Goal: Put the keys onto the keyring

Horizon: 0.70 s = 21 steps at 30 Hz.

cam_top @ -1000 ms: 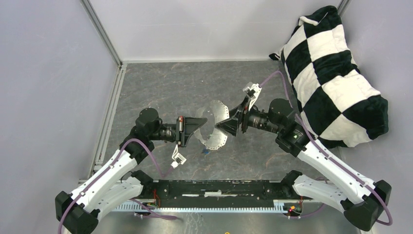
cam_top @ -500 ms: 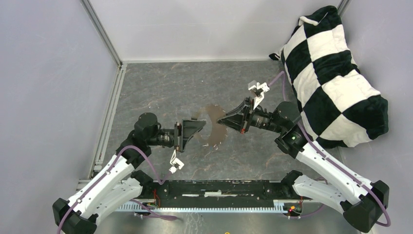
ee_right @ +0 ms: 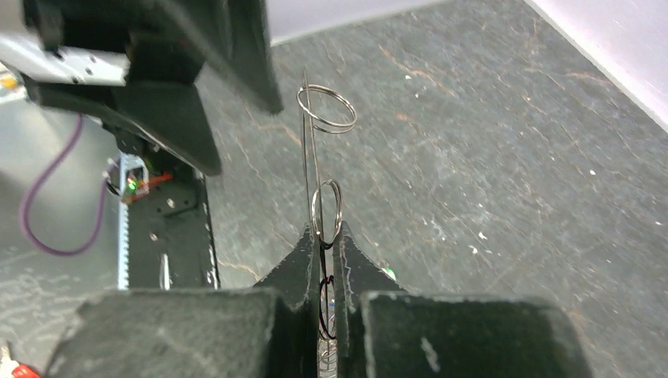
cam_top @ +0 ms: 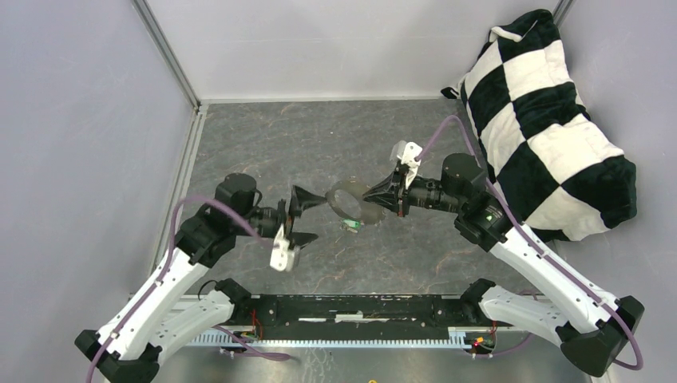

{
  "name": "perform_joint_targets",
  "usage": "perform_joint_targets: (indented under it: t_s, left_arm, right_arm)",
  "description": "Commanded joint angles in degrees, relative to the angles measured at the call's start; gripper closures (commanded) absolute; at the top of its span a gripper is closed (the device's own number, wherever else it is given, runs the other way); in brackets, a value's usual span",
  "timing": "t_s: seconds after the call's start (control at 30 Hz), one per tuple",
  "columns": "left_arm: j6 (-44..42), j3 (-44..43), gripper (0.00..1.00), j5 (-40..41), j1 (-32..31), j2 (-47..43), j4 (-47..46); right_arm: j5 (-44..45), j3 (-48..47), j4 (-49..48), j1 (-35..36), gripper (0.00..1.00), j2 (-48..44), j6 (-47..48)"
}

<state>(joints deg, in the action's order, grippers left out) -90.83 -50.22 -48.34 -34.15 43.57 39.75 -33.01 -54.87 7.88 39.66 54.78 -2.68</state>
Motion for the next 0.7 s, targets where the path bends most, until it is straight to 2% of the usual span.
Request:
perform_joint_targets:
  t_s: [0.0, 0.1, 0.2, 0.43, 0.67]
  left_arm:
    - [50.22, -4.11, 0.00, -0.79, 0.13, 3.45, -16.62]
    - [62.84, -4.31, 0.00, -0.91, 0.07, 5.65, -25.02]
    - [68.86, -6.53, 0.03, -1.58, 0.10, 9.79, -25.97]
    - [72.20, -8.75, 0.13, -5.16, 0.06, 14.00, -28.30]
    - [74.41, -9.91, 0.39, -11.59, 0.04, 17.42, -26.41]
  right_arm:
    - [-0.11, -2.08, 2.94, 0.17, 0.99, -1.16, 9.26]
    - [-1.58, -1.91, 3.01, 0.24, 0.99, -0.99, 9.53]
    - [-4.12, -0.70, 2.35, 0.24, 0.99, -0.88, 8.98]
    - [-6.66, 1.78, 1.26, 0.33, 0.99, 0.12, 8.14]
    - [-7.34, 2.53, -0.64, 0.48, 0.99, 1.51, 7.35]
